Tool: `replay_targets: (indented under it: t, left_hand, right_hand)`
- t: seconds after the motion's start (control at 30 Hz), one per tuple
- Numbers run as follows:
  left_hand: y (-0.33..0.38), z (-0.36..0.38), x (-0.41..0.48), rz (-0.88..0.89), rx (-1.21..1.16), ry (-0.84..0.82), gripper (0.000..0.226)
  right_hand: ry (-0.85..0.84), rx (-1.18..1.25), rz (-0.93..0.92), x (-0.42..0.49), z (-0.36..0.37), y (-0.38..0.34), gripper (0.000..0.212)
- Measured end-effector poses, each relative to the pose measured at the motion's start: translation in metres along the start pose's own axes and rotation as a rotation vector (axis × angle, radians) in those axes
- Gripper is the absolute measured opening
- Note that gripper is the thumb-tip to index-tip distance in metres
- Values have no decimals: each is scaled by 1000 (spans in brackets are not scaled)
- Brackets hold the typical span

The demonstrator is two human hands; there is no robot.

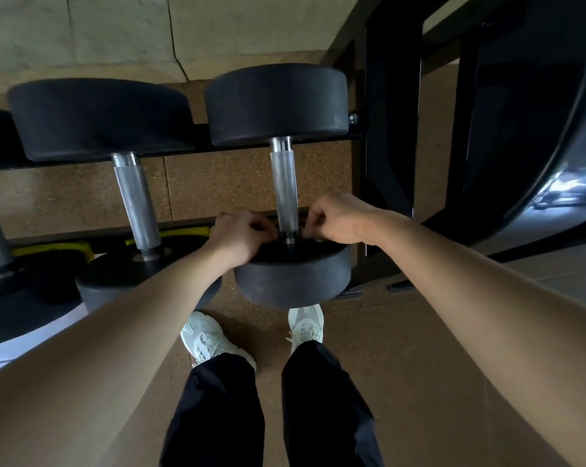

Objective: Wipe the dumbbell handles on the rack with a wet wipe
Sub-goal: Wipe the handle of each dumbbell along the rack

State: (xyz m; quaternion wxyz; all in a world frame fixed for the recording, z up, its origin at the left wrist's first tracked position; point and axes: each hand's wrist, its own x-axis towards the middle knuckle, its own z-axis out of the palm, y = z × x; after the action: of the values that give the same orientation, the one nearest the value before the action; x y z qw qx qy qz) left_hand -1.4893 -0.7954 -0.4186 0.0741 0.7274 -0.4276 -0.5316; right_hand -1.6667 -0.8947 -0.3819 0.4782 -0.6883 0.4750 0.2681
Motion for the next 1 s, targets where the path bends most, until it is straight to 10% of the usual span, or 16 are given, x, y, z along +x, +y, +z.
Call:
replay_targets:
  t: [0.47, 0.7, 1.0]
  left_hand:
    - [-1, -9, -32, 122, -86, -24, 11]
    - [-14, -31, -81, 271, -458, 70, 36]
    - [-78, -96, -129, 256, -469, 162, 15]
  right_hand:
    - [90, -82, 38, -5, 10, -13, 8]
    - [366, 223, -241, -66, 51, -60, 2]
    - [328, 695, -252, -56, 93, -146, 13]
